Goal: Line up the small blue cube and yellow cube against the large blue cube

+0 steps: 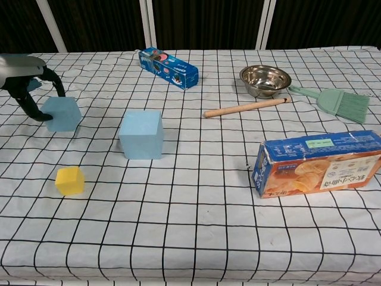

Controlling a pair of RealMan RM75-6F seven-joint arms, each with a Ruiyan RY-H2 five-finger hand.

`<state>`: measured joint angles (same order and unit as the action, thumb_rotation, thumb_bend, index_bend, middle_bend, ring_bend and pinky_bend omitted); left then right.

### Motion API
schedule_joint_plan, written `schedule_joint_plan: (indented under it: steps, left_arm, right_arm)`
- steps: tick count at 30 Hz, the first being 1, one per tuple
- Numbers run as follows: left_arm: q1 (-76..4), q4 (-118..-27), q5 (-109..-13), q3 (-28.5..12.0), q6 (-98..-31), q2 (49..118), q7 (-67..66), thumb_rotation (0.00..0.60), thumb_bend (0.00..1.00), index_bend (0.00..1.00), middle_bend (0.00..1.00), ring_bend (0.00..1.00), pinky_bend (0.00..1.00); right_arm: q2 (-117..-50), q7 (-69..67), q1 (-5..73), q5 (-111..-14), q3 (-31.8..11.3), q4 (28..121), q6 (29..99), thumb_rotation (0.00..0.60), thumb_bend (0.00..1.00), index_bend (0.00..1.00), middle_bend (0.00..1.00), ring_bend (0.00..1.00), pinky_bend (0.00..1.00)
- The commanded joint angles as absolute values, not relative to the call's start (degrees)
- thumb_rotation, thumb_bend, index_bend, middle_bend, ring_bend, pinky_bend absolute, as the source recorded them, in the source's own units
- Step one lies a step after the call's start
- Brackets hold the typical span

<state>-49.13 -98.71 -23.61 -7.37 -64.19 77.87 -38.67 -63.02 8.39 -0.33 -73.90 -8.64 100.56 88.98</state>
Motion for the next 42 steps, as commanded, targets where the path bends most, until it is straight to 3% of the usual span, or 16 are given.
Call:
schedule_joint_plan:
  steps: [1, 13, 26, 42]
  left_arm:
    - [-48.7, -98.2, -25.0, -6.5, -64.1, 79.3, -38.6, 0.6, 0.37, 0.44, 0.08, 0.0, 0.0]
    - [-49.7, -96.5, -26.8, -7.1, -64.5, 85.3, -39.3, 0.6, 0.38, 0.44, 0.08, 0.0, 0.0]
    - [-53.3, -96.0, -22.7, -9.9, -70.1, 91.9, -47.0, 0.6, 0.37, 0.44, 0.08, 0.0, 0.0]
    - [-54.5, -91.3, -21.2, -12.0, -71.4, 97.1, -50.0, 0.6, 0.37, 0.43, 0.08, 0.0, 0.0]
  right_arm:
    - [-63.0, 8.3, -0.4, -73.8, -8.7, 100.5, 89.0, 0.6, 0.18, 0.1, 0.05, 0.2, 0.12]
    - [-62.9, 8.0, -0.4, -73.6, -8.8, 100.4, 88.8, 0.6, 0.18, 0.1, 0.05, 0.2, 0.12]
    - [-62.4, 6.9, -0.7, -74.0, -8.9, 100.6, 89.2, 0.6, 0.18, 0.1, 0.05, 0.2, 0.12]
    - [-62.0, 5.9, -1.0, -74.0, -9.1, 100.6, 89.6, 0.6, 0.18, 0.1, 0.05, 0.2, 0.12]
